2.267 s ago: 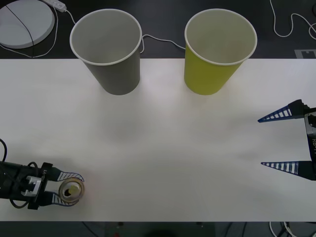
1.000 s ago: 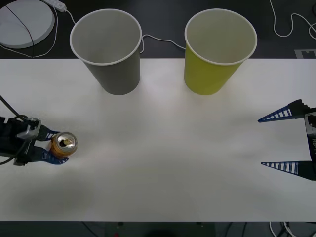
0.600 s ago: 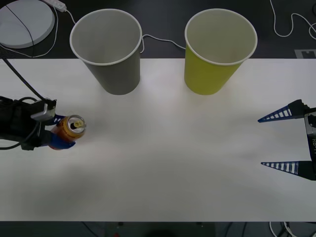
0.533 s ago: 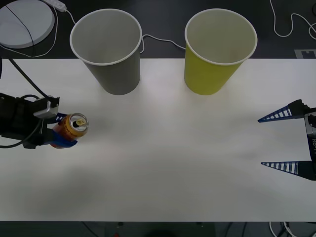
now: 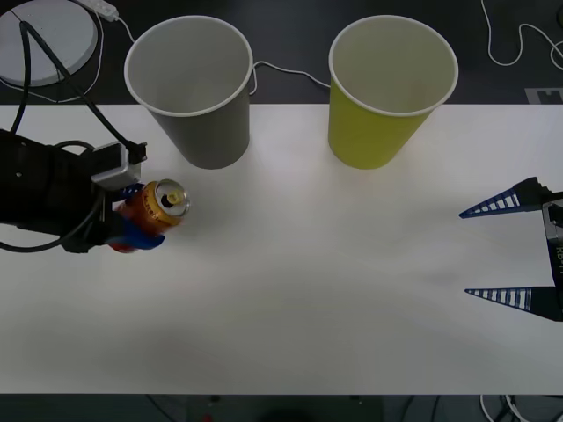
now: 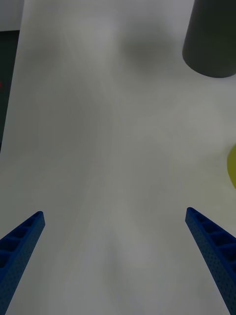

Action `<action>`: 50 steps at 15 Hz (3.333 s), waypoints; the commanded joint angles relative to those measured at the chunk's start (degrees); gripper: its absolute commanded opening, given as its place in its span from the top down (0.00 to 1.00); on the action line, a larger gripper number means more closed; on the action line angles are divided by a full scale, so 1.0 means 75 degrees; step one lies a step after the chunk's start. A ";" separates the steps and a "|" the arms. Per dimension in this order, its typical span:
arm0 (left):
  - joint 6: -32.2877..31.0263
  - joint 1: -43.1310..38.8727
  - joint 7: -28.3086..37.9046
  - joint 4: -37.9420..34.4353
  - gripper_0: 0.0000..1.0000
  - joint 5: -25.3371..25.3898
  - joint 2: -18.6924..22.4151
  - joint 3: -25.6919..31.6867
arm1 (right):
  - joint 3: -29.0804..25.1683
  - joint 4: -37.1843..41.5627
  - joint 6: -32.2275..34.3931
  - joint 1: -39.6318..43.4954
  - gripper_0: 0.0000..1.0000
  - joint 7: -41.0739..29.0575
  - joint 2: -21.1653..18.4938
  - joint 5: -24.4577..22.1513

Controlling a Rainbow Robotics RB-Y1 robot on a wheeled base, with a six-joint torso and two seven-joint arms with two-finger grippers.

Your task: Put the can into the green bin and the plastic bottle into the gray bin

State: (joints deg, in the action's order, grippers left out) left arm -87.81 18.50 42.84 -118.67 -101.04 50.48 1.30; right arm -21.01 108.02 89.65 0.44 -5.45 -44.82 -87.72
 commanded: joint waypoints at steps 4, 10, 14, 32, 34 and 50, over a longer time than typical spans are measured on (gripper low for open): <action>-0.0292 0.2538 0.2479 -0.0162 1.00 0.0100 0.0711 -0.1532 | 0.0000 0.0000 0.0000 0.0000 0.00 0.0000 0.0000 0.0000; -0.0292 0.5796 0.3721 0.1373 1.00 0.0499 0.0383 -0.3559 | 0.0000 0.0000 0.0000 0.0000 0.00 0.0000 0.0000 0.0000; -0.0093 0.7202 0.3803 0.3037 1.00 0.0569 -0.0683 -0.4110 | 0.0000 0.0000 0.0000 0.0000 0.00 0.0000 0.0000 0.0000; 0.3329 1.1831 0.4295 1.1252 1.00 -0.1083 -0.5629 -0.6700 | 0.0000 0.0000 0.0000 0.0000 0.00 0.0000 0.0000 0.0000; 0.3587 1.1831 0.4307 1.1451 1.00 -0.1224 -0.5816 -0.6852 | 0.0000 0.0000 0.0000 0.0000 0.00 0.0000 0.0000 0.0000; 0.4044 1.1807 0.3897 1.1521 0.00 -0.0380 -0.5629 -0.6958 | 0.0000 0.0000 0.0000 0.0000 0.00 0.0000 0.0000 0.0000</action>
State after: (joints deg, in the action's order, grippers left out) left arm -57.38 107.11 73.14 -32.43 -105.23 7.70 -51.23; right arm -21.01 108.01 89.65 0.44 -5.45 -44.82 -87.72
